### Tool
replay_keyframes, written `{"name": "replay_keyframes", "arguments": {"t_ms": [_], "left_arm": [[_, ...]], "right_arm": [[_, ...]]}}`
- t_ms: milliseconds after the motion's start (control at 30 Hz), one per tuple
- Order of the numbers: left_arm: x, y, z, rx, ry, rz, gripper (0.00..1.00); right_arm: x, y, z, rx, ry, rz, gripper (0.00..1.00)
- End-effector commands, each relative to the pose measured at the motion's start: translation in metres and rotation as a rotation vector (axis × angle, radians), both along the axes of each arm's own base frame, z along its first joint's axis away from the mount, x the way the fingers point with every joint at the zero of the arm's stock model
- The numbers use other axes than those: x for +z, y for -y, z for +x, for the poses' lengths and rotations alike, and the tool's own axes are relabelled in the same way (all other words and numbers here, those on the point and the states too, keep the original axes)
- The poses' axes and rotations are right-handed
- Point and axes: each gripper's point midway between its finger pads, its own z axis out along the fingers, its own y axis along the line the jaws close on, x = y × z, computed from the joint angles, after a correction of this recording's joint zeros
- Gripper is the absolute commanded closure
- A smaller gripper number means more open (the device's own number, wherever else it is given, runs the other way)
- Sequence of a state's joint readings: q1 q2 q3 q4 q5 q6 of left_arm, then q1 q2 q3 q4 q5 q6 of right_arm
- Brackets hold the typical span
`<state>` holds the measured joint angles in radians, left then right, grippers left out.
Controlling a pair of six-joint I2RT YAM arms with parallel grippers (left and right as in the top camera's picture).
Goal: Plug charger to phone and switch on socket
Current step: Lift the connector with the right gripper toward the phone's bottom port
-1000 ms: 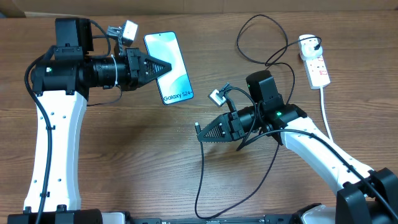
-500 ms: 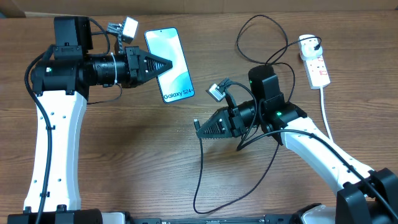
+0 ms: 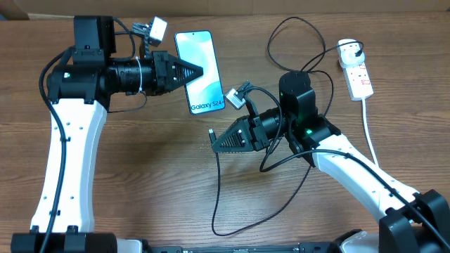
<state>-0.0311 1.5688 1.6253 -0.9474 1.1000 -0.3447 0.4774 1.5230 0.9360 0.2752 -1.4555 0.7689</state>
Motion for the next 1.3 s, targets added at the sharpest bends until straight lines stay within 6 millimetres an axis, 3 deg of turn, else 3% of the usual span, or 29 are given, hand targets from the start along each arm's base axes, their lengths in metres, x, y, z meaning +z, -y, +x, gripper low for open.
{"name": "replay_keyframes", "arguments": {"t_ms": [0,233,433,600,1000,1267], "left_arm": [[0.002,0.009,0.004,-0.048,-0.028,-0.066,0.96],[-0.008,0.011,0.011,-0.067,-0.081,-0.104,0.96],[0.013,0.01,0.006,-0.14,-0.039,-0.212,0.96],[0.013,0.0,0.01,-0.099,-0.081,-0.22,0.96],[0.011,-0.001,0.011,-0.09,-0.082,-0.213,0.96],[0.011,-0.001,0.011,-0.091,-0.082,-0.213,0.96]], "right_arm": [[0.016,-0.004,-0.002,-0.009,0.025,0.013,0.96],[0.015,0.0,0.008,-0.048,0.027,0.01,0.96],[0.014,0.004,0.024,-0.124,0.03,0.0,0.96],[0.013,0.003,0.035,-0.187,-0.01,-0.022,0.96],[0.033,0.003,0.033,-0.167,-0.029,0.017,0.96],[0.033,0.002,0.034,-0.178,-0.054,0.009,0.96]]}}
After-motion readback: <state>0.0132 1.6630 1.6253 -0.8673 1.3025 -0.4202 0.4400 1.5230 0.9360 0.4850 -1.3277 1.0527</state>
